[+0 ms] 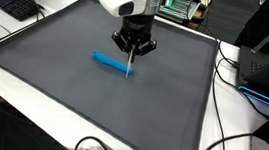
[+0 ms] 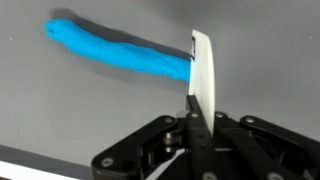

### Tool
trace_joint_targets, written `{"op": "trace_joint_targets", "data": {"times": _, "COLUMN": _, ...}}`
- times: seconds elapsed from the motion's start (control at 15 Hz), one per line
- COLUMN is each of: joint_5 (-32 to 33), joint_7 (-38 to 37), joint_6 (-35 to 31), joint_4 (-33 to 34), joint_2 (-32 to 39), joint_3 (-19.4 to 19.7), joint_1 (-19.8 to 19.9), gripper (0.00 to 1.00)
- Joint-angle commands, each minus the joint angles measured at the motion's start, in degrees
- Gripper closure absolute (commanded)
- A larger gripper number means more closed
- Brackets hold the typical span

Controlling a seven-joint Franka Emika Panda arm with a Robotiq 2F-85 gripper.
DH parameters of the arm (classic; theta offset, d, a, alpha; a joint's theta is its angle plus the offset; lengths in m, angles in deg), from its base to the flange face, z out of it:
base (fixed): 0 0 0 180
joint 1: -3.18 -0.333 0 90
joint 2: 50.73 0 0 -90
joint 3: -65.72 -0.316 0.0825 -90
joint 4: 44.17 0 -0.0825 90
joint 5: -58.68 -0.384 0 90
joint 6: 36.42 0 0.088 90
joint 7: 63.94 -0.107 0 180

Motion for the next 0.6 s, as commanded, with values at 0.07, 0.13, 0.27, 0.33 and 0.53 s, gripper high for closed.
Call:
{"op": "trace_joint_targets", "data": {"times": 0.07, "joint_5": 2.1, "joint_7": -0.5, "joint_6": 1.2, "joint_4": 3.3, "joint_2": 2.8, "joint_3": 2.5, "joint_1": -1.2, "gripper": 0.99}}
{"op": "trace_joint_targets", "data": {"times": 0.13, "joint_5": 1.6, "joint_7": -0.8, "joint_6": 1.2, "joint_4": 3.6, "joint_2": 3.1, "joint_3": 2.6, "joint_1": -1.1, "gripper": 0.99}}
{"op": "trace_joint_targets", "data": {"times": 0.27, "joint_5": 0.5, "joint_7": -1.1, "joint_6": 1.3, "joint_4": 3.9, "joint_2": 3.6, "joint_3": 2.6, "joint_1": -0.8, "gripper": 0.99}}
{"op": "trace_joint_targets", "data": {"times": 0.33, "joint_5": 0.2, "joint_7": -1.3, "joint_6": 1.1, "joint_4": 3.9, "joint_2": 3.7, "joint_3": 2.6, "joint_1": -0.8, "gripper": 0.99}}
{"op": "trace_joint_targets", "data": {"times": 0.53, "joint_5": -1.6, "joint_7": -2.1, "joint_6": 0.9, "joint_4": 3.6, "joint_2": 3.8, "joint_3": 2.1, "joint_1": -0.4, "gripper": 0.99}}
